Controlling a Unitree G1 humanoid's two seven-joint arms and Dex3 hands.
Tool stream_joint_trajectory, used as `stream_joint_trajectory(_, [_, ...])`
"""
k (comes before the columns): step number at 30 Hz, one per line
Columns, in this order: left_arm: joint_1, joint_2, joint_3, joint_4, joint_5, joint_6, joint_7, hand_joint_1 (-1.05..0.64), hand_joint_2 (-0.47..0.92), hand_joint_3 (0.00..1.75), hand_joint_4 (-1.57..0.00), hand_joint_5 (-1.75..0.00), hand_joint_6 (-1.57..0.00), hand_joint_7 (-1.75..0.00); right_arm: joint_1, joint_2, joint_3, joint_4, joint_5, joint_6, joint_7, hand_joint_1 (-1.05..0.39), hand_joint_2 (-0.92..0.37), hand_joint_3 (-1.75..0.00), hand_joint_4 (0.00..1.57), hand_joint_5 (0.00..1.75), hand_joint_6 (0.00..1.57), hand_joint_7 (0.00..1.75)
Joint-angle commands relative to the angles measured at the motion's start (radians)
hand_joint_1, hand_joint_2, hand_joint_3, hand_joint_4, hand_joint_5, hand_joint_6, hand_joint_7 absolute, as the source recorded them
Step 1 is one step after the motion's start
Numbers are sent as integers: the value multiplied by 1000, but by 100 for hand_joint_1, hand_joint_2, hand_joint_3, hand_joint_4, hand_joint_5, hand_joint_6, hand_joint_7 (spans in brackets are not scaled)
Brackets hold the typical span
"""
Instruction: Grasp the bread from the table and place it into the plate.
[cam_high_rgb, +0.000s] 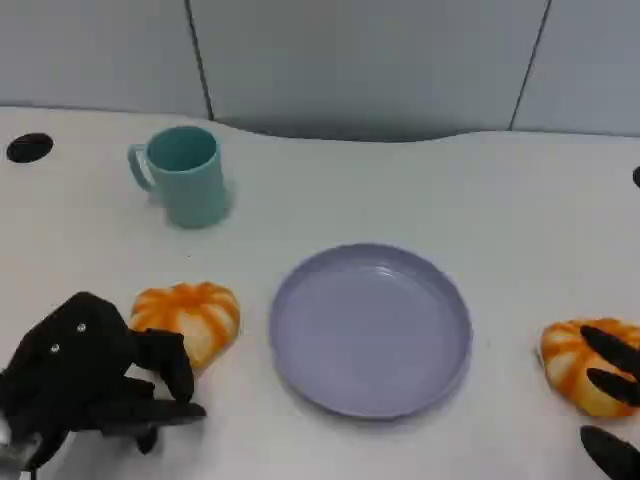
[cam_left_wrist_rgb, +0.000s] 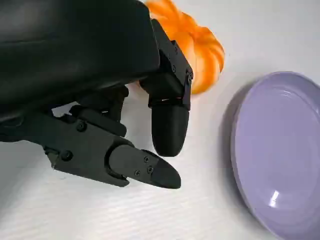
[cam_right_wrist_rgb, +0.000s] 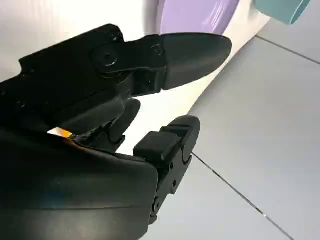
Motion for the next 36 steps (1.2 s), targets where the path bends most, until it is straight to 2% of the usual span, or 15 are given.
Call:
stream_joint_trajectory(1, [-13,10,1,-8,1,9,1,-40,90,0,-72,-175,-63,-175,4,-7,-6,-7,15,5,5,-38,-92,-34,87,2,64,0])
stream_joint_trajectory(31, [-13,13,2,1,-1,-4,-2,-39,91,0,-73,-175,-62,-175,5,-9,-5,-8,9,2,3,-38,-92,-34,84,0,64,0])
stream_joint_trajectory(36, [-6,10,15,10,-10,-44,2,-38,91,0,-74,-175,-60,-175,0,-6,-2,0,1,-6,-3,-38,-92,-34,86,1,64,0])
